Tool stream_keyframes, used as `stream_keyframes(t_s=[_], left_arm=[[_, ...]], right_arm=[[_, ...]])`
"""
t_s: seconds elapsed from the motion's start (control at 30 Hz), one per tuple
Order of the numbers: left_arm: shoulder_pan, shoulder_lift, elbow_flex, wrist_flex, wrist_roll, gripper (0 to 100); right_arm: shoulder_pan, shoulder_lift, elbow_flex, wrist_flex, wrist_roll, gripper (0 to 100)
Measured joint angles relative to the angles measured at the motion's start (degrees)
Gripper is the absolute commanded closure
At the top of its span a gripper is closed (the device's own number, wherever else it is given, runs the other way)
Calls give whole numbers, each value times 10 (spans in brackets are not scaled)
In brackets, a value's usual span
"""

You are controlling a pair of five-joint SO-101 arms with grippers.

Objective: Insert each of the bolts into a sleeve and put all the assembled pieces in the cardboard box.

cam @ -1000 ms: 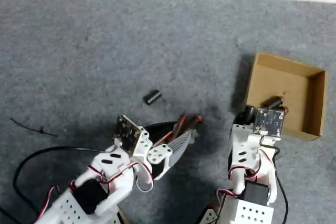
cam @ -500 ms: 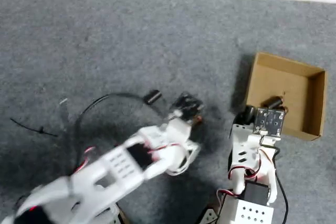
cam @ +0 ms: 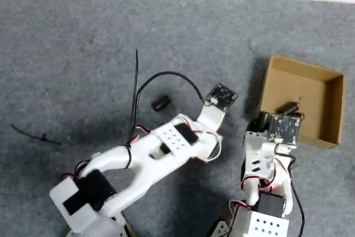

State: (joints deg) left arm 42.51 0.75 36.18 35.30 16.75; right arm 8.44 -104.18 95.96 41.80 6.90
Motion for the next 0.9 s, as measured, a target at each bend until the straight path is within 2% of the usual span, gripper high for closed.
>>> stream_keyframes(t_s=[0.23,0.73,0.9], left_arm=[[-5,33,-1,0,-65,864],[-19,57,-38,-1,-66,864],[-20,19,-46,40,-66,863]], right_arm=[[0,0,0,0,0,994],[0,0,0,0,0,994],[0,0,0,-4,0,994]])
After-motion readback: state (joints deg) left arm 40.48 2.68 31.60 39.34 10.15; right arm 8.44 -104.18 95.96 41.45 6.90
